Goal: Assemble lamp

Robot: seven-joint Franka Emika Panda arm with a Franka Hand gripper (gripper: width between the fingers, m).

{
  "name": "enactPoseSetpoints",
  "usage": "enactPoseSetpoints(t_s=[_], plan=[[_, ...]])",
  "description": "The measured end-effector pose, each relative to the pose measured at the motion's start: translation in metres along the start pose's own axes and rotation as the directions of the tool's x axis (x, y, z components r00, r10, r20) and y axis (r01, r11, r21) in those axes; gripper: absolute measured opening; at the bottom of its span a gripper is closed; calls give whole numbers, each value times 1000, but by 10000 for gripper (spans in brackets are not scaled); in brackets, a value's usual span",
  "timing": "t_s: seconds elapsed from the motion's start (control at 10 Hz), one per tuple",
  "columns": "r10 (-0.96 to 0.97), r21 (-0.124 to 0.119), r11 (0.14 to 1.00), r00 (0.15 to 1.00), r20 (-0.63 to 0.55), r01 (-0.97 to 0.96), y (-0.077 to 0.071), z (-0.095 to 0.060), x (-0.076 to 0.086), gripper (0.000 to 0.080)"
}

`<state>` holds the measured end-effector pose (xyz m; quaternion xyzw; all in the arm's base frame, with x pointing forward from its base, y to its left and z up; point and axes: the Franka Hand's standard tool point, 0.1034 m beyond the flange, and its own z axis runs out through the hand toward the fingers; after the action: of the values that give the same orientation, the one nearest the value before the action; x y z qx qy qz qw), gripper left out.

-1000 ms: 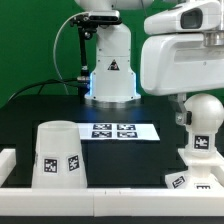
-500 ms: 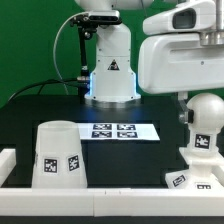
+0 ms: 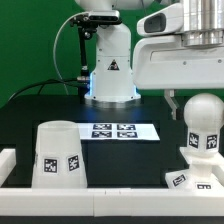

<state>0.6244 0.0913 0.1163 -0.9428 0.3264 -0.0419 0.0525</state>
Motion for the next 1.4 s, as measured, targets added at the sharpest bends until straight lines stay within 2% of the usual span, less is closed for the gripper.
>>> enactPoseSetpoints(t_s=[0.2, 0.3, 0.4, 0.5, 0.6, 0.8, 1.0, 1.1, 1.4], plan=[[154, 27, 988, 988, 21, -155, 4, 1, 3, 571], [121, 26, 992, 992, 21, -121, 4, 1, 2, 571], [54, 22, 998, 998, 20, -54, 3, 1, 1, 571], [-111, 7, 994, 993, 31, 111, 1, 0, -2, 658], [-281, 8, 960, 959, 45, 281, -1, -1, 0, 691], [-526, 12, 850, 848, 65, 526, -2, -1, -3, 697], [-625, 18, 780, 778, 62, 625, -1, 0, -2, 698], [-716, 18, 698, 697, 51, 716, 0, 0, -1, 698], [-967, -21, 252, 252, 36, 968, -4, 0, 1, 698]])
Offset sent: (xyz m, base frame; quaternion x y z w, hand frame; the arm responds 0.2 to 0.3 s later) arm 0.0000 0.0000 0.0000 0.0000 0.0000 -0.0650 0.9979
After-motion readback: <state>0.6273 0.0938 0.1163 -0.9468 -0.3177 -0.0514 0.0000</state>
